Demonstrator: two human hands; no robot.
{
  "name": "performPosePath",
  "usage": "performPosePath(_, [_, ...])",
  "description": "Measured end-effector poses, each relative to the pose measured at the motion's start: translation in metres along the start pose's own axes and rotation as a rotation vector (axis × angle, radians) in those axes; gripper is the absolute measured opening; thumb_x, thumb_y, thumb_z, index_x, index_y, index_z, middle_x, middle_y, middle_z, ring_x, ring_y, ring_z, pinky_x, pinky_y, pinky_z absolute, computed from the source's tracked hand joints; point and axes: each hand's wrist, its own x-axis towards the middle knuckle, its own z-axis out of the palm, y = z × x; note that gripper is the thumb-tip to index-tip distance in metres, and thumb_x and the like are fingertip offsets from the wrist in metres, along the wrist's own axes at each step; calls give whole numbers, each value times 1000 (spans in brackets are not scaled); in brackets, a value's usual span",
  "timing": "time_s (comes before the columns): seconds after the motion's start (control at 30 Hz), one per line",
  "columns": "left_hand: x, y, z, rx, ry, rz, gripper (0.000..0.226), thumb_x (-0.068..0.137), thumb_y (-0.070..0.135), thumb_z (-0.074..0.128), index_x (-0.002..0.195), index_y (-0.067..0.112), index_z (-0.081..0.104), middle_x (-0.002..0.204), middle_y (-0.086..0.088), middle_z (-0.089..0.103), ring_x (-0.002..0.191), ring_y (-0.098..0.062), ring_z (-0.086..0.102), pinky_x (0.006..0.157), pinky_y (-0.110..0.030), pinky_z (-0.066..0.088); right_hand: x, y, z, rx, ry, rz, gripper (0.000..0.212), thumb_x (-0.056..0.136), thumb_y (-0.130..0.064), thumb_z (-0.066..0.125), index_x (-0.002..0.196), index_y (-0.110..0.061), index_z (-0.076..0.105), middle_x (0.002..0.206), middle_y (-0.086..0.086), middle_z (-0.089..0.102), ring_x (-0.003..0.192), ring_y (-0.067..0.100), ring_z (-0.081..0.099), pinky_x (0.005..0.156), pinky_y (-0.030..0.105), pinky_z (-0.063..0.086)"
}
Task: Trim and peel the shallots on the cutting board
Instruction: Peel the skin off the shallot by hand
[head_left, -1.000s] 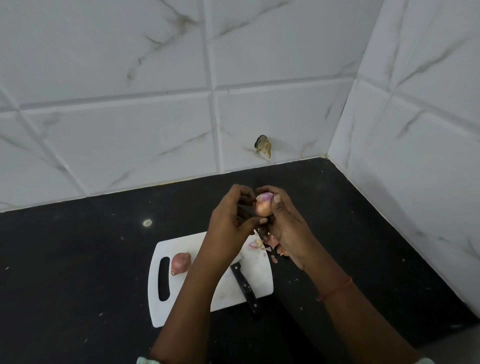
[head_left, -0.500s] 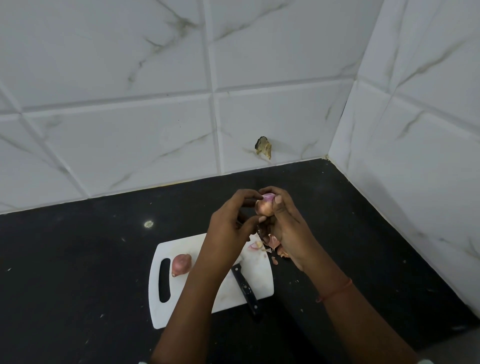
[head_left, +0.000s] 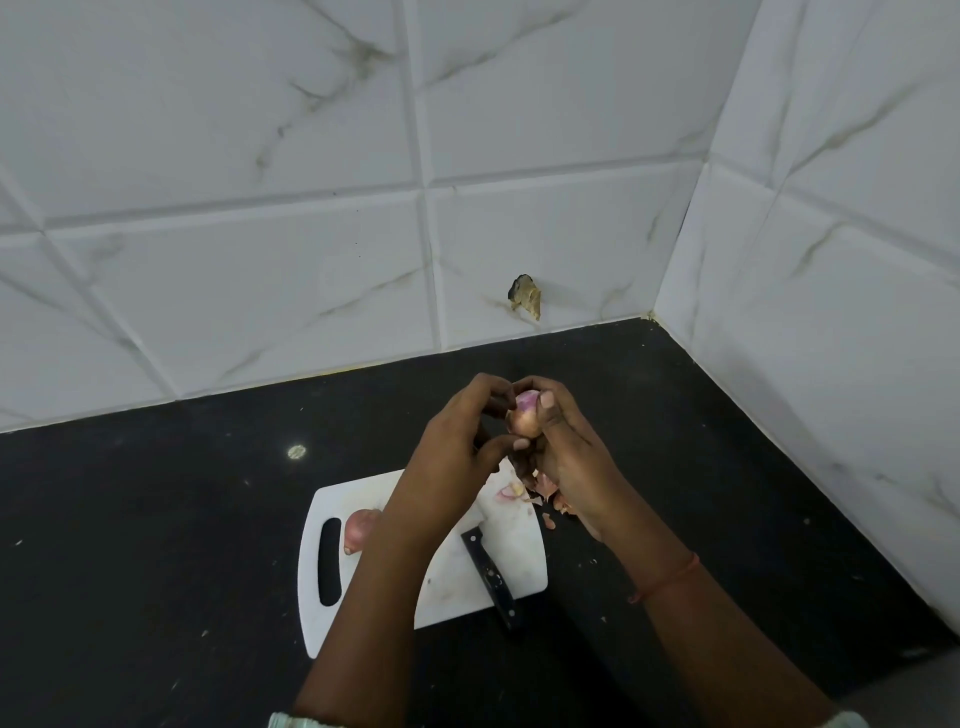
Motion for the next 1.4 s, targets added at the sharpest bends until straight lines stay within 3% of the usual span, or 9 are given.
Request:
performPosePath(0.3, [-1, -4, 3, 32, 40, 15, 30, 88, 18, 71, 95, 32, 47, 96, 9, 59, 72, -16, 62, 62, -29, 57, 0, -2, 2, 59, -5, -10, 41, 97, -48, 35, 122, -17, 49, 96, 10, 60, 70, 18, 53, 57, 35, 44])
performPosePath(0.37, [-2, -4, 3, -1, 64, 24, 42, 86, 15, 73, 109, 39, 48, 102, 16, 60, 67, -12, 63, 63, -24, 57, 1, -2, 2, 53, -9, -6, 44, 97, -51, 36, 124, -19, 48, 99, 11, 59, 69, 16, 54, 55, 33, 45])
performPosePath(0.47, [-6, -5, 4, 61, 87, 63, 48, 88, 14, 72, 127, 34, 54, 112, 14, 63, 69, -5, 61, 64, -12, 49, 0, -3, 2, 83, -4, -13, 47, 94, -51, 40, 126, -17, 47, 99, 7, 61, 69, 15, 54, 53, 33, 44])
performPosePath(0.63, [-11, -7, 7, 85, 143, 60, 41, 88, 17, 72, 118, 36, 52, 109, 22, 62, 67, -7, 61, 63, -17, 51, -1, -6, 3, 101, -10, -5, 37, 96, -43, 40, 121, -17, 51, 100, 9, 56, 70, 14, 54, 60, 36, 44])
performPosePath(0.8, [-7, -6, -1, 151, 37, 42, 37, 87, 22, 72, 115, 34, 52, 110, 18, 61, 63, -10, 59, 63, -22, 51, -4, -5, 5, 48, -25, 15, 34, 97, -43, 38, 120, -23, 52, 102, 8, 58, 70, 15, 52, 58, 34, 45])
performPosePath(1.0, [3, -6, -12, 170, -30, 26, 22, 87, 21, 72, 103, 31, 59, 103, 13, 64, 71, -11, 62, 70, -34, 56, -7, -7, 6, 46, -19, 41, 33, 96, -42, 41, 121, -24, 53, 100, 8, 62, 79, 30, 50, 60, 35, 45])
performPosePath(1.2, [6, -13, -8, 119, 100, 134, 21, 83, 12, 75, 98, 25, 70, 115, 13, 62, 94, -4, 61, 74, -16, 50, -4, -11, 8, 97, 6, 71, 26, 101, -34, 41, 120, -20, 53, 93, 7, 61, 78, 29, 50, 57, 30, 45])
performPosePath(1.4, [4, -16, -6, 151, 180, 200, 19, 87, 13, 72, 103, 22, 71, 119, 18, 54, 102, -1, 59, 79, -18, 53, -3, -15, 10, 130, 10, 56, 25, 102, -33, 40, 116, -17, 54, 90, 9, 58, 64, 19, 49, 51, 29, 42])
